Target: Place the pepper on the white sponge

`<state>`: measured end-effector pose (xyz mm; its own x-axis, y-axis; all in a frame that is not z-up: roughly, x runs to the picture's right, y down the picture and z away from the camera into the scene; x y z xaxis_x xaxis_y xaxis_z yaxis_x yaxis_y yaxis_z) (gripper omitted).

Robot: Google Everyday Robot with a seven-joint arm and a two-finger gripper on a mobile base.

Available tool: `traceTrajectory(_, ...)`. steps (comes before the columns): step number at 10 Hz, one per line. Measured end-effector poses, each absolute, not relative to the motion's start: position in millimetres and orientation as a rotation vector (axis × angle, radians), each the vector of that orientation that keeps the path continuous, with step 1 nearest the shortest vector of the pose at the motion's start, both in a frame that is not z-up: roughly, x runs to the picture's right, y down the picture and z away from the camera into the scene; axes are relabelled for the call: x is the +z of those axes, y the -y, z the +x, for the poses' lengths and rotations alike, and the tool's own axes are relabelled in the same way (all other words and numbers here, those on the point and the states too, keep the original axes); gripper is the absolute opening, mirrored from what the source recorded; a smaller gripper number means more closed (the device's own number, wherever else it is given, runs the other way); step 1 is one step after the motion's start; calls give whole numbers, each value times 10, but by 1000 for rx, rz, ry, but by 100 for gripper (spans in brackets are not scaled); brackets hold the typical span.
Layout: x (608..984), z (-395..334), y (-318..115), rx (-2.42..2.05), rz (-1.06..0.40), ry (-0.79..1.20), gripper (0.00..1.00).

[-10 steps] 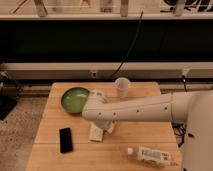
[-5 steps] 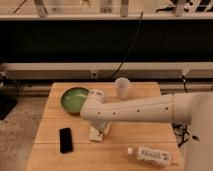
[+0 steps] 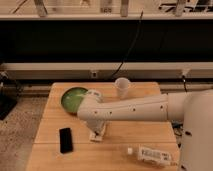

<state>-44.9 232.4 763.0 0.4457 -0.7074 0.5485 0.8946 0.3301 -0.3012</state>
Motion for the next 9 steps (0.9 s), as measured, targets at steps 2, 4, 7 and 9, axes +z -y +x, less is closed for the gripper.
traceTrajectory(2,7658,-473,-2363,-1085,-613,355,2)
traceTrajectory(4,7653,-505,-2381,-1083,-583,370,2)
traceTrajectory(7,7573,-517,-2356,-1051,-512,379,2)
traceTrajectory(9,7509,-499,-2320,-1034,-469,372,2)
